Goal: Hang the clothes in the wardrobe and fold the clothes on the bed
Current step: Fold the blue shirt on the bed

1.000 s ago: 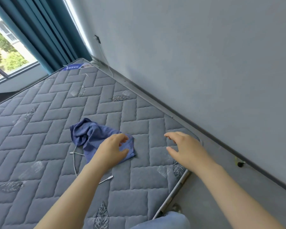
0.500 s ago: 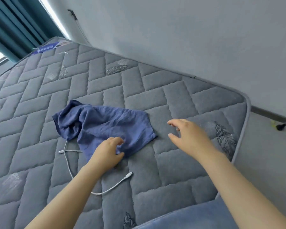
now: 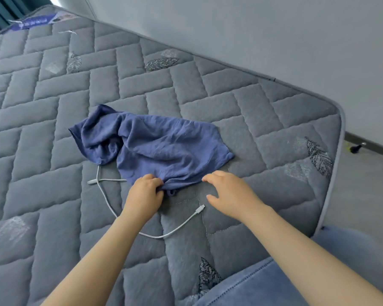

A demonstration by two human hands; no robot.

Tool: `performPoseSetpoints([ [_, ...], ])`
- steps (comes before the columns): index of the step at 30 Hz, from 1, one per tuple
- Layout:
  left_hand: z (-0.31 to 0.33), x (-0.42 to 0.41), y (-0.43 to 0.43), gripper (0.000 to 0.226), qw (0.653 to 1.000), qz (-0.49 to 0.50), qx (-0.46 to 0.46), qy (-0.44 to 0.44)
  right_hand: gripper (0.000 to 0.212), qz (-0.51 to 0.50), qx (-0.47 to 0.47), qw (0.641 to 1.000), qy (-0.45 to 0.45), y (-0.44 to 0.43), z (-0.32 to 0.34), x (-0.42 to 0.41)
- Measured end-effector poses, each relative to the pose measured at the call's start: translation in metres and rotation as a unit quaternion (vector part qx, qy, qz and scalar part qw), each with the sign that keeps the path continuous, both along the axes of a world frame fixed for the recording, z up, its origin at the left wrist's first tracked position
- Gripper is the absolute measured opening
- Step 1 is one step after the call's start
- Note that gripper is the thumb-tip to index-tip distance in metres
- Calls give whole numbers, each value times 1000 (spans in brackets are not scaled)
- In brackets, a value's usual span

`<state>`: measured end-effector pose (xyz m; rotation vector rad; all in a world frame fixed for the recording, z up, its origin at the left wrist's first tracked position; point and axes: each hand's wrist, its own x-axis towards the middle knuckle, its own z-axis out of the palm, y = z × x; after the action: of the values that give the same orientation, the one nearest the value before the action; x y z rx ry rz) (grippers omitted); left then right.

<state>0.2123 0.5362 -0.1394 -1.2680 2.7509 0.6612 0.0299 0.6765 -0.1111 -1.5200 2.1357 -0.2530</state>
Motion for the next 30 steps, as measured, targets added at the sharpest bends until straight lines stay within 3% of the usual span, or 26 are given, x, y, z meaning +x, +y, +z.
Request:
performPoseSetpoints([
  [5, 9, 10, 2, 17, 999, -21, 27, 36, 46, 27, -21, 999, 14, -33, -16, 18],
  [11, 30, 25, 3, 28, 992, -9, 76, 97, 20, 47, -8, 993, 107, -49, -18, 7],
  [14, 40, 24, -9, 30, 989, -9, 102, 108, 21, -32, -16, 998, 45, -36, 0, -18],
  [17, 47, 11, -14, 34, 990, -37, 86, 106, 38, -66, 8, 997, -26, -8, 22, -57],
  [20, 53, -19, -9, 20, 986, -59, 58, 144, 50, -139, 61, 985, -81, 19, 40, -96],
  [22, 56, -48, -7, 14, 983, -43, 42, 175, 46, -226, 35, 973, -42, 35, 43, -121],
  [24, 60, -77, -3, 10, 977, -30, 58, 201, 33, -316, -14, 947, 53, 50, 37, -139],
  [26, 62, -98, 3, 8, 976, -50, 76, 198, 22, -375, -30, 923, 78, 60, 31, -144],
  [30, 49, -97, 11, 6, 985, -92, 51, 135, 39, -278, -58, 958, 34, 62, 17, -116],
])
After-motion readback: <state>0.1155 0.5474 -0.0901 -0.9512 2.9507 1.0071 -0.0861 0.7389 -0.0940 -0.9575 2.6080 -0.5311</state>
